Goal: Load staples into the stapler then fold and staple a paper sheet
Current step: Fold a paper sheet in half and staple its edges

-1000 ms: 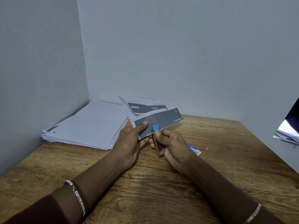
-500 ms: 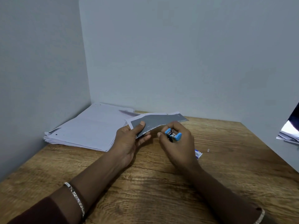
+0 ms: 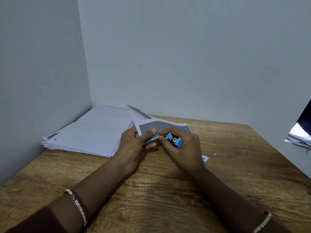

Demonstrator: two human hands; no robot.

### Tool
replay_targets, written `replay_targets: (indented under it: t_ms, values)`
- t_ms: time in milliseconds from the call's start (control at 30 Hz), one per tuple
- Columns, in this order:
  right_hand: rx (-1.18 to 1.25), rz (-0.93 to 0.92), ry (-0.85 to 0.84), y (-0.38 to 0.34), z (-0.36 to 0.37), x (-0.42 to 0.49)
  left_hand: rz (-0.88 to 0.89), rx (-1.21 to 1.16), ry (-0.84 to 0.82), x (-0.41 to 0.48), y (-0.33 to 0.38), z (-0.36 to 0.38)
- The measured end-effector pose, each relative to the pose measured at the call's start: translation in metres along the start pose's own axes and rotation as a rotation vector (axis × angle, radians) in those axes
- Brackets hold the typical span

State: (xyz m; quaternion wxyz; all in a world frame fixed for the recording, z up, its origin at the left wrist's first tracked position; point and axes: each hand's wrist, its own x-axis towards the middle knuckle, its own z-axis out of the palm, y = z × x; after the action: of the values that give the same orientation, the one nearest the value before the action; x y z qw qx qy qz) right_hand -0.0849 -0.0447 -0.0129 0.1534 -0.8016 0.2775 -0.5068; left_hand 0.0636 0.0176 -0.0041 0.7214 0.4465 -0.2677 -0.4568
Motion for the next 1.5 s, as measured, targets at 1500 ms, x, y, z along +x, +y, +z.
replay_targets:
  t_ms: [1500]
  values:
    - [0.443, 0.401, -0.038, 0.022, 0.004, 0.008, 0.934, 0.984, 0.313, 0.007, 0.012, -0.020]
